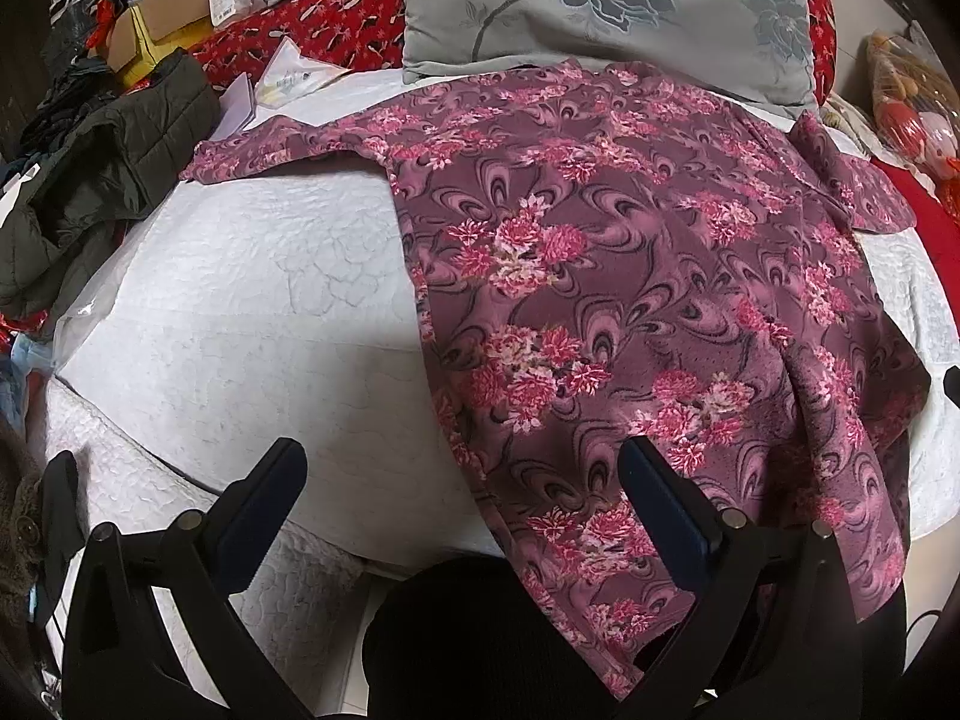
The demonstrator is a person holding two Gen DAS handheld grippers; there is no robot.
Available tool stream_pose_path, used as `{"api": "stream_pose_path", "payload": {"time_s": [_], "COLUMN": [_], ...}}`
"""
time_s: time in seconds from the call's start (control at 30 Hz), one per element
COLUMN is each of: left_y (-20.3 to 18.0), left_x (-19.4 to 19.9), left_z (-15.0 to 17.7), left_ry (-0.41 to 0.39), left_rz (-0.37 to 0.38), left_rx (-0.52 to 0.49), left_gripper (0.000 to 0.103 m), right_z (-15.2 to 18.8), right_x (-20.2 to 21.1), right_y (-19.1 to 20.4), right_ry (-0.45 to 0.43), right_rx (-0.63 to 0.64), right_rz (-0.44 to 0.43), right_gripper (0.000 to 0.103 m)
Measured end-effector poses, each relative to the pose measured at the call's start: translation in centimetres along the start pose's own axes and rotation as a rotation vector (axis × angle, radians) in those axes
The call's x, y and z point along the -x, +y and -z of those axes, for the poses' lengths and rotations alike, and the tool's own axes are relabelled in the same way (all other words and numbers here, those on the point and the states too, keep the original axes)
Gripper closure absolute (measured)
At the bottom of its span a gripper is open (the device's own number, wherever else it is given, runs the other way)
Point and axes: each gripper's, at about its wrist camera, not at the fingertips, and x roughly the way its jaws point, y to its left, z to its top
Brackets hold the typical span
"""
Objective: Fold small clothes
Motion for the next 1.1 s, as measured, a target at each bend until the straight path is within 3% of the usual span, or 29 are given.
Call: {"api": "stream_pose_path", "payload": {"time_s": [0.4, 0.5, 0.7, 0.8, 0.87, 0.93, 0.97, 1.03, 1.07, 1.1], "left_y": [-0.1, 0.5, 2.2, 1.3, 0.3, -0.7, -1.2, -2.1, -2.5, -2.6], "left_x": [-0.5, -0.9, -3.3, -4.5, -5.0, -5.6, -5.8, -6.6, -7.3, -7.8], "left_z": [0.2, 0.2, 1.0, 1.7, 2.1, 2.6, 2.9, 3.3, 3.8, 4.1], "left_ry": [0.011, 0.038, 0.178, 0.254, 0.295, 0.330, 0.346, 0.390, 0.442, 0.478], "left_rz": [-0.002, 0.014, 0.077, 0.108, 0.132, 0.158, 0.176, 0.200, 0.221, 0.236], "left_rx": [-0.003, 0.013, 0.074, 0.050, 0.029, 0.013, 0.004, -0.004, -0.002, 0.009], "left_gripper": [0.000, 0.000, 0.000, 0.000, 0.000, 0.001, 0.010, 0.047, 0.091, 0.101], "right_z": [0.3, 0.6, 2.4, 3.6, 4.4, 5.0, 5.3, 5.7, 5.8, 5.9], "right_x": [-0.4, -0.8, -2.4, -3.5, -4.2, -4.8, -5.1, -5.2, -5.3, -5.3], "right_y": [-0.4, -0.7, -1.7, -1.5, -1.1, -0.5, 0.0, 0.8, 0.9, 0.9], "right_ry": [0.013, 0.033, 0.125, 0.179, 0.216, 0.256, 0.269, 0.256, 0.251, 0.241], "right_rx": [-0.011, -0.015, -0.031, -0.025, -0.016, 0.004, 0.022, 0.074, 0.084, 0.094], "right_rz": [-0.020, -0.033, -0.075, -0.100, -0.127, -0.159, -0.164, -0.124, -0.111, -0.086], "right_gripper": [0.001, 0.002, 0.004, 0.012, 0.022, 0.039, 0.039, 0.044, 0.048, 0.060]}}
